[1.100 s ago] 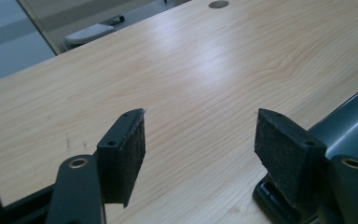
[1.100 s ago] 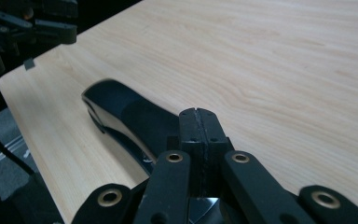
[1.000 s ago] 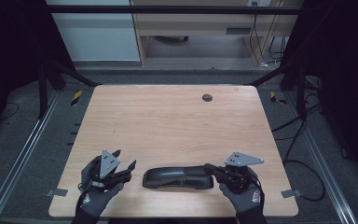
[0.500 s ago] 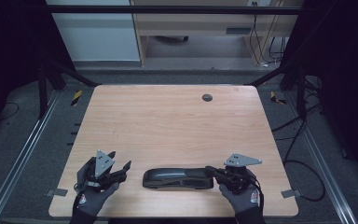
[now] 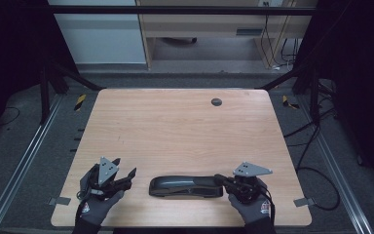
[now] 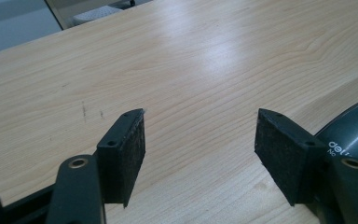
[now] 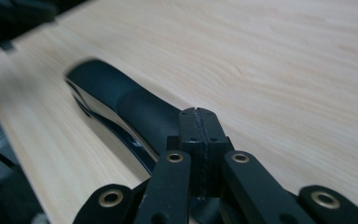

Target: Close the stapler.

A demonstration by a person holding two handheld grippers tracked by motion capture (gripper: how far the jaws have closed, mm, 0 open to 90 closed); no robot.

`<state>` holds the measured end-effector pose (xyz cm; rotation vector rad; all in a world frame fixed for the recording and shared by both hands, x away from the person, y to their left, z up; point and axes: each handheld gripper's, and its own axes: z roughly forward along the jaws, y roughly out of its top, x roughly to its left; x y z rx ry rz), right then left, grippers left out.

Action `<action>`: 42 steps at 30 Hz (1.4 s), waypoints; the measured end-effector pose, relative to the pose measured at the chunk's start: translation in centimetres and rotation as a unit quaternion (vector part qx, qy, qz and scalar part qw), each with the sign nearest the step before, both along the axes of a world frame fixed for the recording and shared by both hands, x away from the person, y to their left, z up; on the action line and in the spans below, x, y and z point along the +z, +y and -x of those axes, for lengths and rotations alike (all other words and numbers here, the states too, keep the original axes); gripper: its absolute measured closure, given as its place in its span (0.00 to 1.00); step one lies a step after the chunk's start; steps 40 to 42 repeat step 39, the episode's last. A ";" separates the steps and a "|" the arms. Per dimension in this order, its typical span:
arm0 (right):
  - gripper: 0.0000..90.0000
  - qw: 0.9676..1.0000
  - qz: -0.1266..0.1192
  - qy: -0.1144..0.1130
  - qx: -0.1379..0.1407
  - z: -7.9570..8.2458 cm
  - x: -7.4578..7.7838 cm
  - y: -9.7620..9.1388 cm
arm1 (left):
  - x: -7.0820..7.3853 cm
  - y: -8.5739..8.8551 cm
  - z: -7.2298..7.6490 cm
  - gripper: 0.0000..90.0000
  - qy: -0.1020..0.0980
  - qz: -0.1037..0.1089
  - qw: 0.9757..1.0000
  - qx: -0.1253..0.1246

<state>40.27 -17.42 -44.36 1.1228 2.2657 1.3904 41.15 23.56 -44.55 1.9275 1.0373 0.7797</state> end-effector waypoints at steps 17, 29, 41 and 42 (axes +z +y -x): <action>0.95 0.999 -0.012 -0.027 -0.035 -0.4 0.9 -1.3 | -0.7 0.4 -0.5 0.37 0.013 -0.006 1.000 0.003; 0.66 0.988 0.047 -0.024 -0.146 -2.7 -1.6 -6.6 | -1.6 1.4 -1.4 0.47 0.037 -0.011 0.999 0.015; 0.59 0.979 0.060 0.012 -0.196 -3.6 -3.4 -10.5 | -2.1 2.6 -2.3 0.47 0.052 -0.012 0.998 0.039; 0.59 0.979 0.060 0.012 -0.196 -3.6 -3.4 -10.5 | -2.1 2.6 -2.3 0.47 0.052 -0.012 0.998 0.039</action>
